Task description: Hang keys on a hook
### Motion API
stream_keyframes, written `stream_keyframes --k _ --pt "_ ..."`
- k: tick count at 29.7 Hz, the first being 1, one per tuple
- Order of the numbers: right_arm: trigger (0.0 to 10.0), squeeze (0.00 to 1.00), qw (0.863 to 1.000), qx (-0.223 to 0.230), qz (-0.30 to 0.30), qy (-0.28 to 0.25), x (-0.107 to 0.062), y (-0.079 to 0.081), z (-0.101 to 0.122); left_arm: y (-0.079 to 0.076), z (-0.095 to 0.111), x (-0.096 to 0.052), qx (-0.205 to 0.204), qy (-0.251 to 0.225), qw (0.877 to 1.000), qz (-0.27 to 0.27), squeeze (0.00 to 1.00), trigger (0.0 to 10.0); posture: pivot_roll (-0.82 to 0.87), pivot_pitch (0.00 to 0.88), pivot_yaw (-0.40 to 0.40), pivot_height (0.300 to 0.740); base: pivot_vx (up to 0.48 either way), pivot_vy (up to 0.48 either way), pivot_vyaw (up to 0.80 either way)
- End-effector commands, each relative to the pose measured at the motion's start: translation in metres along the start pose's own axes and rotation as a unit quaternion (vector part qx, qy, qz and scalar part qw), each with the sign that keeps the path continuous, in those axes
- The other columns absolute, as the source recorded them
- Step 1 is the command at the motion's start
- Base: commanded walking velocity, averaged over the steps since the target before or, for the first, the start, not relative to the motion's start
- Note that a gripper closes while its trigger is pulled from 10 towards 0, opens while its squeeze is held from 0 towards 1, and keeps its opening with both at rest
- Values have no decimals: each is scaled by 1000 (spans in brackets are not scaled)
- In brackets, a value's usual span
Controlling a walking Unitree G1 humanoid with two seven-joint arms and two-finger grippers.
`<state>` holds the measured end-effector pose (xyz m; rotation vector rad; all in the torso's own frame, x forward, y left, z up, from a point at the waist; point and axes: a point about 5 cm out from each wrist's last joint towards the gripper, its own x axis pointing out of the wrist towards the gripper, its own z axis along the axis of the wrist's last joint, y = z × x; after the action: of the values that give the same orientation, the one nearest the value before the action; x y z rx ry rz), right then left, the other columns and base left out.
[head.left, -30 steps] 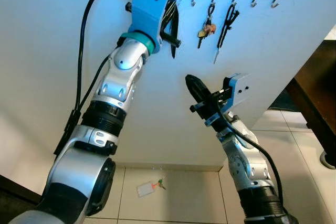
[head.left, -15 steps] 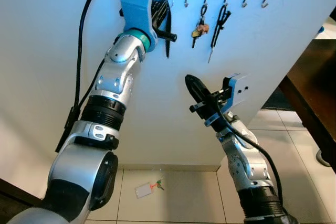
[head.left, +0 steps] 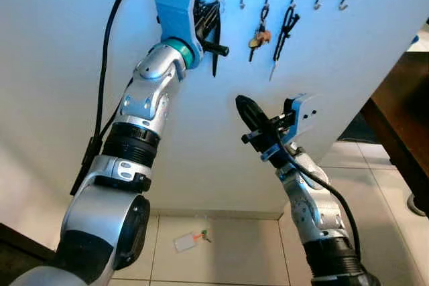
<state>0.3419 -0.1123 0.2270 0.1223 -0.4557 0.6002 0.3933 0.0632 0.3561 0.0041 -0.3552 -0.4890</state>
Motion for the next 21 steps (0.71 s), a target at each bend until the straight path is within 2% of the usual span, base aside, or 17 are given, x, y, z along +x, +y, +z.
stream_keyframes --k 1,5,11,13,14,15,16,21 --pt "10000 0 1000 1 5 6 0 3 -4 -6 -22 -1 -9 60 998 -22 0 10000 72 151 101 740 0 0 0" --pt "10000 0 1000 2 5 6 -1 3 -4 -7 -24 -1 -40 73 996 -25 0 10000 72 153 101 740 0 0 0" --pt "10000 0 1000 2 4 6 -1 3 -4 -4 -22 0 -45 70 996 -15 0 10000 73 155 101 740 0 0 0" --pt "10000 0 1000 2 4 6 -1 3 -4 -3 -19 -1 -42 53 998 -9 0 10000 72 157 101 740 0 0 0" --pt "10000 0 1000 2 4 6 -1 3 -4 -2 -7 -2 -37 3 999 -8 0 10000 72 157 101 740 0 0 0" --pt "10000 0 1000 2 4 6 -1 3 -4 -2 -7 -2 -37 3 999 -8 0 10000 72 157 101 740 0 0 0" --pt "10000 0 1000 2 4 6 -1 2 -4 -3 8 -6 -21 -49 998 -16 0 10000 73 159 100 740 0 0 0" --pt "10000 0 1000 2 4 6 -1 3 -4 -5 20 -11 -4 -88 996 -30 0 10000 72 160 99 740 0 0 0"
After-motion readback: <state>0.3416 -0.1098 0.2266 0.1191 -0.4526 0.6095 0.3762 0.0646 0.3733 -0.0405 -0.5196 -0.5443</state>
